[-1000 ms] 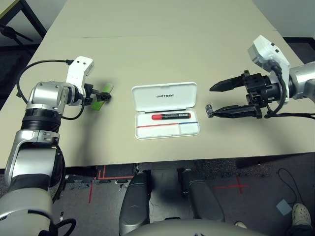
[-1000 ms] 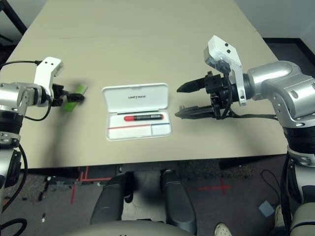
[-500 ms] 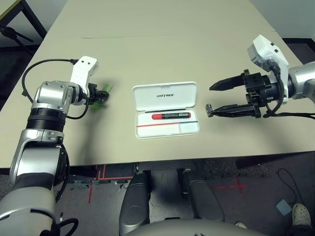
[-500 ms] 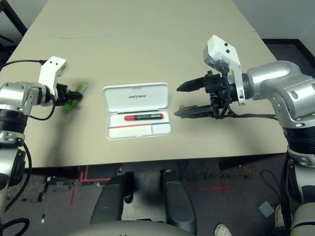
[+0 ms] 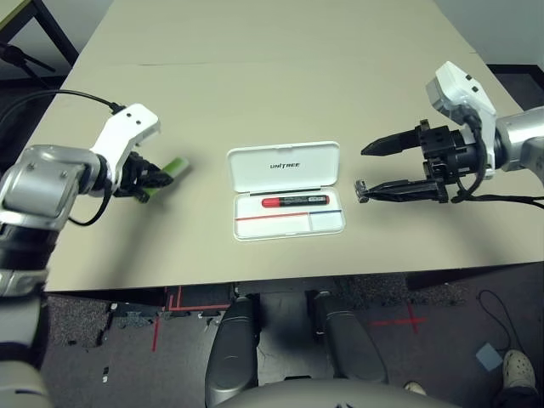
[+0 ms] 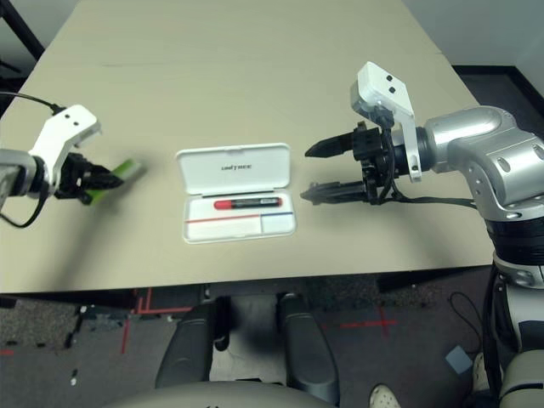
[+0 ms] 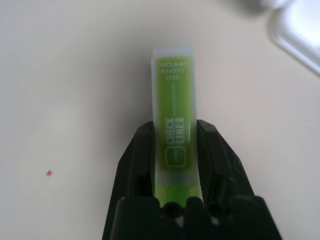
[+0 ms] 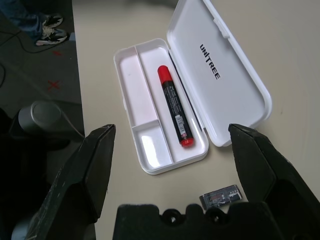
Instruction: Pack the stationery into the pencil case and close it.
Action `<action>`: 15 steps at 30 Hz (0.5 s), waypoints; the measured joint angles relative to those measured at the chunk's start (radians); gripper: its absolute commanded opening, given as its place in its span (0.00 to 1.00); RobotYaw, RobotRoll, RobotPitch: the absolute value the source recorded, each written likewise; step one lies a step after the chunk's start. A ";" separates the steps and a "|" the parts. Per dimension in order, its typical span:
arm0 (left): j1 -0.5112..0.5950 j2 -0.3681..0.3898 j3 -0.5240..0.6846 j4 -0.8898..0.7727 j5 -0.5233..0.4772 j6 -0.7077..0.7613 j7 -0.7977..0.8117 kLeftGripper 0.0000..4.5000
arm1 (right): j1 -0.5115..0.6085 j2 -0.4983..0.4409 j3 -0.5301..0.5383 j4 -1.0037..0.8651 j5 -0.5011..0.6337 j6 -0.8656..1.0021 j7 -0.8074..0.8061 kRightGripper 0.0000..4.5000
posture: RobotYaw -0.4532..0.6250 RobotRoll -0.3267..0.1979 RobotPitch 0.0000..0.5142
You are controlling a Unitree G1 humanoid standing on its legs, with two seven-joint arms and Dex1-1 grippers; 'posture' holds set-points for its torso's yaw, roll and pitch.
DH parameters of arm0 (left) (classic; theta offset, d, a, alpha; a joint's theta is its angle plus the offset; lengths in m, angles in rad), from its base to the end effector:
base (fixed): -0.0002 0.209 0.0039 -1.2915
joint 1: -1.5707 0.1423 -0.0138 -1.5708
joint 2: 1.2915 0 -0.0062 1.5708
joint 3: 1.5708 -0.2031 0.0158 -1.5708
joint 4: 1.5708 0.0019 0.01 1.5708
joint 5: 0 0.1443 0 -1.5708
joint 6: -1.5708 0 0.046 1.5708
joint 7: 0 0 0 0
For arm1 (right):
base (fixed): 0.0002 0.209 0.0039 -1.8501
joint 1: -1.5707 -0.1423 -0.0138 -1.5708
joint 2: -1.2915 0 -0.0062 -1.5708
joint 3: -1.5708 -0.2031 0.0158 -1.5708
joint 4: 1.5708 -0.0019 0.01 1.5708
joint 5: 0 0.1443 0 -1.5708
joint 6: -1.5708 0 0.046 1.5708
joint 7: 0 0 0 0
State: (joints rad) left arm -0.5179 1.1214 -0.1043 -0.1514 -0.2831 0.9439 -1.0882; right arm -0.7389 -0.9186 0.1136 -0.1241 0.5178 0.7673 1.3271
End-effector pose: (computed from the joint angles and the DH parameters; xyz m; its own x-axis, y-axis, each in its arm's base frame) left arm 0.2575 0.2989 0.2312 0.5462 -0.4153 -0.7275 0.7482 0.6324 0.2008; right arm 0.2866 -0.2453 0.2558 0.2029 0.8730 -0.4435 -0.9791 0.1728 -0.1077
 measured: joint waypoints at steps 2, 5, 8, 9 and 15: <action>0.038 0.027 0.011 -0.068 -0.032 -0.026 -0.049 0.24 | -0.002 0.006 0.004 0.013 -0.009 -0.005 0.001 1.00 | 0.42 0.62 0.42; 0.055 0.037 0.015 -0.159 -0.073 -0.042 -0.087 0.24 | -0.008 0.018 0.015 0.023 -0.014 -0.016 0.004 1.00 | 0.43 0.62 0.42; 0.040 0.022 0.009 -0.209 -0.091 -0.042 -0.089 0.24 | -0.017 0.026 0.029 0.038 -0.017 -0.021 0.011 1.00 | 0.43 0.62 0.42; 0.026 0.013 0.000 -0.223 -0.091 -0.042 -0.088 0.24 | -0.020 0.029 0.030 0.044 -0.019 -0.023 0.013 1.00 | 0.44 0.62 0.42; -0.049 -0.068 -0.116 -0.254 -0.073 -0.054 -0.086 0.24 | -0.031 0.039 0.035 0.055 -0.039 -0.036 0.020 1.00 | 0.45 0.62 0.42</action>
State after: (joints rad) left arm -0.5665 1.0530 -0.2207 -0.4052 -0.3564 0.8903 -1.1737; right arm -0.7702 -0.8793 0.1488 -0.0691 0.4792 0.7314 1.3467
